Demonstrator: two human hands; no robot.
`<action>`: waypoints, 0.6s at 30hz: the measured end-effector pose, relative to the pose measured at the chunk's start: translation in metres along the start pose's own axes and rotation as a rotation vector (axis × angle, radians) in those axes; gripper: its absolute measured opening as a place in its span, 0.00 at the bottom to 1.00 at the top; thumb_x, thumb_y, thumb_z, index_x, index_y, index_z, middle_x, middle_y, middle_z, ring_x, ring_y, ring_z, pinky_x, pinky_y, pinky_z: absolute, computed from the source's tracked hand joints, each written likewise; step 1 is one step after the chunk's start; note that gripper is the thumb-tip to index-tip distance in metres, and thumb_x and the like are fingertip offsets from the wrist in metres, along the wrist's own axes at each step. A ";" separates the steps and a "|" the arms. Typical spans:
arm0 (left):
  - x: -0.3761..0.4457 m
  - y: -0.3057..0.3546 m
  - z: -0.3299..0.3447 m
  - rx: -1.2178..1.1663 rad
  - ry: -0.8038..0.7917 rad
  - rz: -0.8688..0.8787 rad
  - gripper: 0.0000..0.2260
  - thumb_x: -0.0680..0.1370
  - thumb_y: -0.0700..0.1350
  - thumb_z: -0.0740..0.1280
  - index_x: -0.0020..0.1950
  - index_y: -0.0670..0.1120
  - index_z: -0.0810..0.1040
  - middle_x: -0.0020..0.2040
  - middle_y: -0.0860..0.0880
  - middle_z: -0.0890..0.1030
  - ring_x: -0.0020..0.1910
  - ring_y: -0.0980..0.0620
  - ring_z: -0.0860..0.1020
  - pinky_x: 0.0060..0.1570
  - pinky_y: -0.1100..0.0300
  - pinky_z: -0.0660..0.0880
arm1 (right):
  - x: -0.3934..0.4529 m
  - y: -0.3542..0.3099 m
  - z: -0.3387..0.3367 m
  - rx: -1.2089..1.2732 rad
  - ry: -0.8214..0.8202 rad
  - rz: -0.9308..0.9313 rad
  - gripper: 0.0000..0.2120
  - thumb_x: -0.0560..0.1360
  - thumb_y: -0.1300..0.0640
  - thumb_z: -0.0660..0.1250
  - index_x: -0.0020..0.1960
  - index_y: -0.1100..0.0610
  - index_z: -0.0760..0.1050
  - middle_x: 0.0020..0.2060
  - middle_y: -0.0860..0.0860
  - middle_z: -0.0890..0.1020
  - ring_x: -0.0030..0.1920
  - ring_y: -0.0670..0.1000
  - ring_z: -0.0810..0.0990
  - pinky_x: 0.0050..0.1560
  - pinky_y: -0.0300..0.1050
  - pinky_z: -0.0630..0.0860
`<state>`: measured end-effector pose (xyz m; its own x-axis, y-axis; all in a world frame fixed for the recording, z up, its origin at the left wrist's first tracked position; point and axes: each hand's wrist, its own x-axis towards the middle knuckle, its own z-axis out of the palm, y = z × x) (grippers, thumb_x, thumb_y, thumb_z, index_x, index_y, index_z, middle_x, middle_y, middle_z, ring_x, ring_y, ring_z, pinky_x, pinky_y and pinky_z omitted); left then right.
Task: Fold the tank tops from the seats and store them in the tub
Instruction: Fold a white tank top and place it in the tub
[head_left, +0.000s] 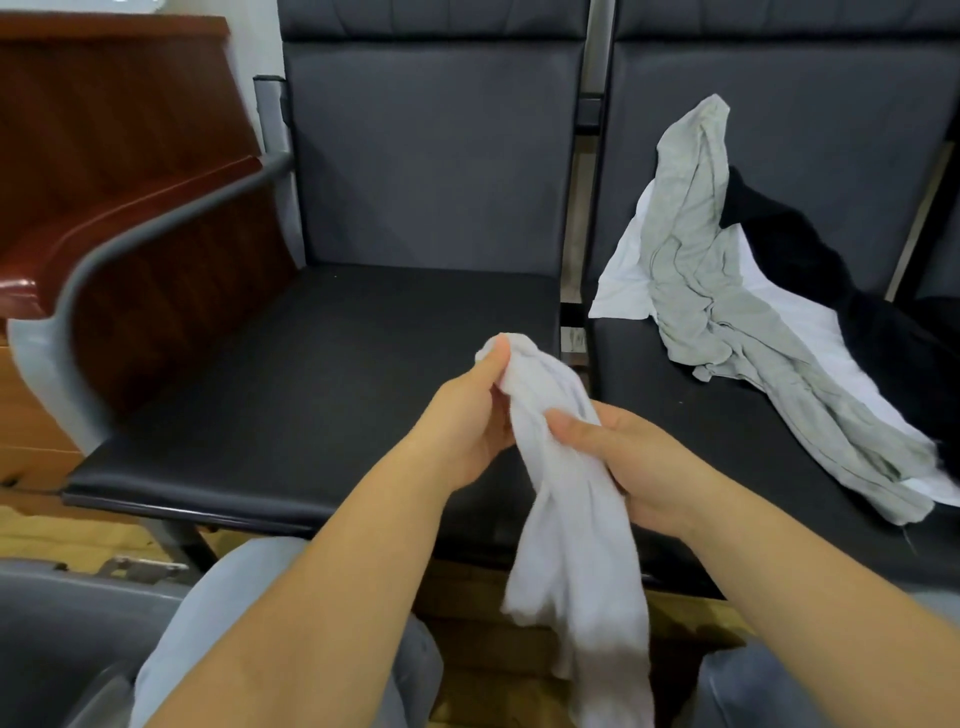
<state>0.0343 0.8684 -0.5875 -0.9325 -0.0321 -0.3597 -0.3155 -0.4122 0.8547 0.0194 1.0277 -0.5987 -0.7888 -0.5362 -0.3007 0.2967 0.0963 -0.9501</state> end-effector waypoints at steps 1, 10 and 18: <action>0.002 0.002 0.000 -0.035 0.015 0.036 0.16 0.81 0.55 0.58 0.59 0.45 0.76 0.57 0.45 0.82 0.55 0.47 0.80 0.57 0.51 0.77 | 0.000 0.000 0.000 -0.018 -0.025 0.007 0.23 0.63 0.49 0.71 0.56 0.55 0.77 0.48 0.55 0.84 0.49 0.55 0.84 0.53 0.55 0.80; 0.010 -0.006 0.007 0.154 -0.141 0.129 0.13 0.80 0.47 0.63 0.62 0.46 0.77 0.59 0.45 0.82 0.58 0.49 0.80 0.61 0.52 0.75 | 0.009 0.001 -0.002 -0.229 0.142 -0.097 0.38 0.58 0.36 0.73 0.63 0.53 0.75 0.55 0.51 0.82 0.57 0.53 0.80 0.61 0.56 0.76; 0.019 -0.005 0.002 0.048 -0.065 0.248 0.15 0.77 0.42 0.67 0.64 0.47 0.76 0.57 0.47 0.83 0.56 0.48 0.82 0.53 0.52 0.80 | 0.007 -0.006 -0.005 -0.321 0.338 -0.211 0.21 0.72 0.53 0.73 0.62 0.54 0.73 0.54 0.46 0.79 0.56 0.49 0.78 0.60 0.49 0.76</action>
<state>0.0181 0.8714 -0.5983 -0.9912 -0.0673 -0.1137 -0.0826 -0.3555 0.9310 0.0092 1.0275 -0.5953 -0.9595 -0.2753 -0.0593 -0.0259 0.2961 -0.9548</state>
